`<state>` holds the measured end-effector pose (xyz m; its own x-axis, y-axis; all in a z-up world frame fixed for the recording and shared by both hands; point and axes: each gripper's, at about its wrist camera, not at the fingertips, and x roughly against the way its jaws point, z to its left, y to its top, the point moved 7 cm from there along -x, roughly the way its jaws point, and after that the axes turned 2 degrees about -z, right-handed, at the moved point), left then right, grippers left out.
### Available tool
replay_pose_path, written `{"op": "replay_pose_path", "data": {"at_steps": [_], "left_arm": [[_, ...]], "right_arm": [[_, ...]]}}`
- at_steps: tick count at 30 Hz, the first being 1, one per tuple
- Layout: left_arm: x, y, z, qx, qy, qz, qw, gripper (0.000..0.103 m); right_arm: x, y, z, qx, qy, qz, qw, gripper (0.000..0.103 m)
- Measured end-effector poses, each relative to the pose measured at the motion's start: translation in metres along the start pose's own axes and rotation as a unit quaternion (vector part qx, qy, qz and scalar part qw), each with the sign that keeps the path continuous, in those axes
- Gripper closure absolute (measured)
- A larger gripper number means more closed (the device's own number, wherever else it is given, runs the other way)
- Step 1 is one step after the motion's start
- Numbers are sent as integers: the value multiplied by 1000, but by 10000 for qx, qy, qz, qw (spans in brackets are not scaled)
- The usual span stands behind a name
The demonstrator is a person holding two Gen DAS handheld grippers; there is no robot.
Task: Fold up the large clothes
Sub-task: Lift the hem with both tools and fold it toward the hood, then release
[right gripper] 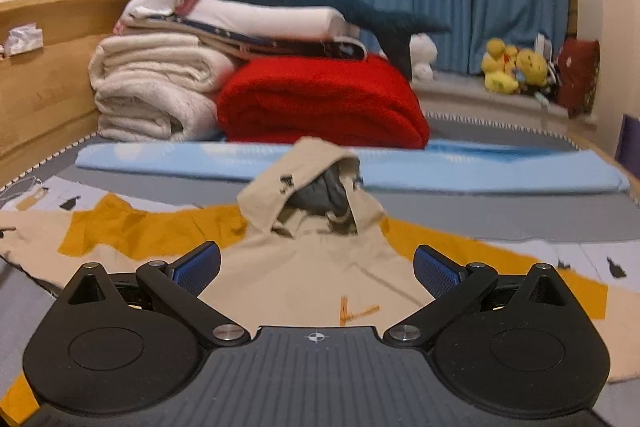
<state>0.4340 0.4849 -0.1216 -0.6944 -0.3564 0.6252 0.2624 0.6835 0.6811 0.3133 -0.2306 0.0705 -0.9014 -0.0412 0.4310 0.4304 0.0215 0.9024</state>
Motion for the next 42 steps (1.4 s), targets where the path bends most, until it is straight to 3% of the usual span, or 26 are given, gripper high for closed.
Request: {"op": "replay_pose_path", "data": {"at_steps": [5, 6, 7, 8, 10, 11, 12, 15, 17, 21, 23, 26, 28, 30, 34, 36, 37, 38, 40, 42], "left_arm": [[-21, 14, 21, 286, -47, 14, 9996, 30], [-22, 15, 22, 289, -78, -9, 9996, 31], [-23, 15, 23, 265, -101, -40, 9996, 33], [-22, 14, 21, 225, -118, -61, 9997, 43], [-27, 12, 18, 221, -238, 34, 9995, 79], [-28, 10, 16, 289, -332, 131, 9989, 96], [-27, 9, 15, 329, -343, 123, 9988, 99], [-10, 14, -1, 305, -308, -67, 9990, 103], [13, 22, -31, 26, -402, -268, 9988, 103], [96, 18, -136, -1020, -1175, -774, 9848, 103], [142, -7, -193, -1423, -1743, -860, 9705, 103], [214, -77, -280, -2185, -2600, -756, 9375, 103], [262, -141, -331, -2693, -3146, -512, 9088, 103], [300, -211, -368, -3125, -3720, -67, 8740, 102], [341, -337, -391, -4078, -4101, 1269, 8059, 88], [356, -360, -383, -4413, -3981, 1363, 7926, 78], [360, -360, -378, -4469, -3920, 1315, 7933, 74], [363, -354, -372, -4444, -3830, 1260, 8000, 69], [360, -334, -360, -4242, -3560, 1200, 8239, 69], [350, -313, -346, -3947, -3189, 1098, 8547, 69]], "right_arm": [[-9, -14, 0, 81, -43, 224, 9997, 8], [-11, -16, 1, 72, -43, 254, 9996, 12], [-13, -17, 1, 41, -23, 293, 9996, 22], [-15, -18, 2, -2, 33, 338, 9994, 29], [-20, -21, 4, -115, 166, 436, 9988, 59], [-22, -22, 5, -148, 197, 467, 9986, 65], [-22, -23, 6, -154, 216, 488, 9985, 75], [-20, -22, 7, -132, 230, 470, 9985, 78], [-17, -19, 5, -173, 206, 455, 9986, 78], [-9, -12, -6, -451, 185, 415, 9979, 78], [-3, -9, -13, -585, 177, 361, 9975, 78], [6, -6, -27, -719, 68, 255, 9971, 78], [11, -5, -40, -791, -77, 231, 9966, 78], [15, -7, -54, -846, -201, 230, 9959, 78], [22, -10, -86, -1007, -576, 285, 9928, 78], [25, -12, -100, -1149, -686, 330, 9904, 78], [26, -13, -106, -1209, -737, 354, 9893, 78], [27, -13, -112, -1272, -771, 368, 9882, 78], [29, -12, -121, -1399, -777, 353, 9865, 78], [29, -14, -125, -1451, -758, 338, 9859, 78]]}}
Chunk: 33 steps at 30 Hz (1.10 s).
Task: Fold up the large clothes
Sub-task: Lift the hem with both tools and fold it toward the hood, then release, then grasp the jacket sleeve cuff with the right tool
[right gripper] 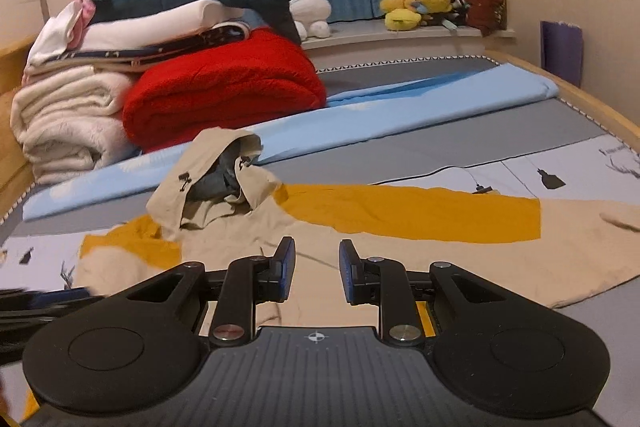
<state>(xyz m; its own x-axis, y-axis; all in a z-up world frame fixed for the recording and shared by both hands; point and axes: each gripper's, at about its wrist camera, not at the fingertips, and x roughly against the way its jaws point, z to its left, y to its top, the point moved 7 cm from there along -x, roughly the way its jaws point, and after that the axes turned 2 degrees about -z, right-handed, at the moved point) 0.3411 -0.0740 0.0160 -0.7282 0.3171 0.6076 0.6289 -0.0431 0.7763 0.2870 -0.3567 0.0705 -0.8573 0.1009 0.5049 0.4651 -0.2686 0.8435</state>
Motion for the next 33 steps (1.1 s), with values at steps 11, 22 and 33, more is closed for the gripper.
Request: {"op": "replay_pose_path", "data": {"at_steps": [11, 22, 33], "left_arm": [[-51, -1, 101, 282, 1222, 354, 9915, 63], [-69, 4, 154, 786, 1411, 542, 9854, 62], [-72, 5, 184, 1007, 1469, 750, 9811, 57]], "right_arm": [[-30, -27, 25, 220, -1, 417, 9989, 78], [-79, -47, 72, 768, 274, 688, 9943, 78], [-115, -103, 149, 2221, 1288, 1308, 9576, 52]]}}
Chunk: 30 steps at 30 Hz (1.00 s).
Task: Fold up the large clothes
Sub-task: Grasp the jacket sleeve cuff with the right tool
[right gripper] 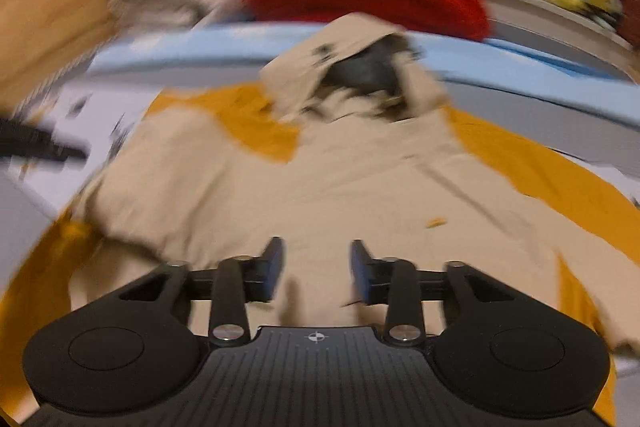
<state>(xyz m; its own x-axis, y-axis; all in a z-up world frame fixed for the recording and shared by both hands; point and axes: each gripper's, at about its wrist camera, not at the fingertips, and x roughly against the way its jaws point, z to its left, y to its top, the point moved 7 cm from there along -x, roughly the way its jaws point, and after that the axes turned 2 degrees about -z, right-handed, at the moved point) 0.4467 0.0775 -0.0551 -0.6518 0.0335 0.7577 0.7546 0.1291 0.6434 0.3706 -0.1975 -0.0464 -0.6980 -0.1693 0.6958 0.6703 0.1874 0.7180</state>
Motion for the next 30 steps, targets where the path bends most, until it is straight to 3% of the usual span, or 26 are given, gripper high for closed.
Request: {"op": "replay_pose_path", "data": {"at_steps": [5, 6, 7, 8, 9, 11, 13, 16, 18, 20, 23, 24, 25, 27, 30], "left_arm": [[-5, 3, 4, 102, -13, 54, 9999, 57], [-6, 3, 4, 110, -15, 63, 9999, 57], [-7, 3, 3, 117, -19, 68, 9999, 57], [-8, 3, 2, 117, -28, 76, 9999, 57], [-9, 2, 1, 112, -34, 90, 9999, 57], [-10, 1, -2, 81, -49, 113, 9999, 57], [-11, -1, -5, 23, -61, 125, 9999, 57], [-13, -4, -7, -68, -44, 157, 9998, 57], [-15, -7, -7, -66, -29, 198, 9998, 57], [-18, -8, -6, -42, -22, 246, 9997, 57], [-22, -10, -9, -48, -42, 306, 9995, 57], [-24, -12, -10, -44, -64, 335, 9994, 57], [-25, -13, -11, -28, -86, 367, 9993, 57], [-28, -14, -12, -6, -109, 416, 9991, 57], [-30, -15, -14, -17, -93, 427, 9990, 57]], "right_arm": [[-22, -24, 23, 1192, -355, 426, 9913, 51], [-22, -25, 23, 1317, -444, 421, 9894, 56], [-21, -24, 22, 1358, -501, 368, 9888, 69], [-17, -21, 19, 1269, -480, 268, 9904, 72], [-12, -15, 14, 1069, -434, 124, 9932, 86], [5, 3, -3, 337, -322, -333, 9984, 91], [28, 23, -31, -518, -318, -937, 9937, 98], [61, 34, -89, -1755, -922, -1758, 9643, 101], [72, 24, -130, -2481, -1637, -1791, 9379, 102], [73, 5, -165, -3084, -2157, -1531, 9137, 97], [69, -15, -188, -3746, -2137, -1246, 8936, 95], [68, -18, -189, -3845, -2060, -1203, 8918, 83], [66, -20, -188, -3893, -1965, -1145, 8926, 63], [57, -25, -184, -4056, -1718, -912, 8931, 46], [32, -43, -184, -4641, -1360, -317, 8747, 45]]}}
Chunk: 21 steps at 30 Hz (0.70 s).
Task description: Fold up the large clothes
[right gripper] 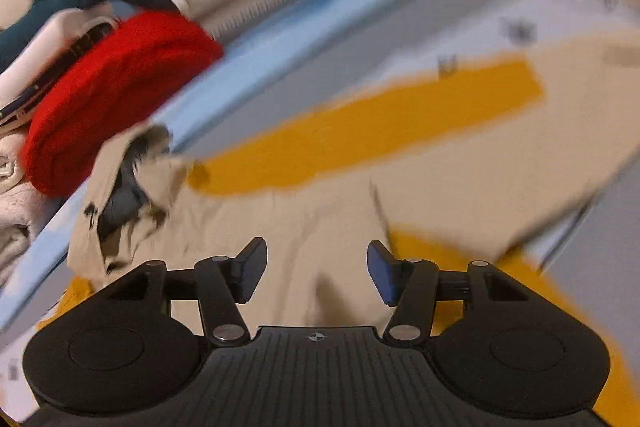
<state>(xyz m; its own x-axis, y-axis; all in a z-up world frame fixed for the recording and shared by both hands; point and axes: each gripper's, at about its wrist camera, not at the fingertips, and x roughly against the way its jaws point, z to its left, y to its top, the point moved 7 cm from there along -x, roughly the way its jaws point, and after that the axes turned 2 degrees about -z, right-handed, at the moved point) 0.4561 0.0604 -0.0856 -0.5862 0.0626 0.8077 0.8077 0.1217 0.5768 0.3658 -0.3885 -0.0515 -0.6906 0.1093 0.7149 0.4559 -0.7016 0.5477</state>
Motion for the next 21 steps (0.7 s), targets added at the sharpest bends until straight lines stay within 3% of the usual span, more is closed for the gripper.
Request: {"op": "replay_pose_path", "data": {"at_steps": [3, 5, 6, 7, 10, 14, 18, 21], "left_arm": [[-2, -1, -1, -8, 10, 26, 10000, 57], [-4, -1, -3, -32, 11, 44, 10000, 57], [-5, -2, -4, -43, 11, 52, 10000, 57], [-5, -2, -4, -53, 14, 61, 10000, 56], [-9, -5, -6, -131, 12, 96, 9999, 56], [-26, -19, -5, -465, 284, 384, 9978, 56], [-29, -22, 0, -441, 402, 465, 9971, 56], [-21, -17, -2, -375, 304, 297, 9984, 56]], "right_arm": [[-23, -19, -18, -561, -207, 667, 9960, 46], [-28, -23, -25, -812, -194, 697, 9941, 47], [-27, -20, -23, -774, -165, 617, 9950, 54], [-26, -16, -20, -710, -104, 520, 9961, 73], [-14, -2, -18, -746, 132, 64, 9971, 93], [9, 18, -16, -466, -10, -653, 9968, 94], [-4, 17, -37, -522, -532, -376, 9965, 77], [-1, 18, -35, -350, -801, -562, 9946, 77]]}}
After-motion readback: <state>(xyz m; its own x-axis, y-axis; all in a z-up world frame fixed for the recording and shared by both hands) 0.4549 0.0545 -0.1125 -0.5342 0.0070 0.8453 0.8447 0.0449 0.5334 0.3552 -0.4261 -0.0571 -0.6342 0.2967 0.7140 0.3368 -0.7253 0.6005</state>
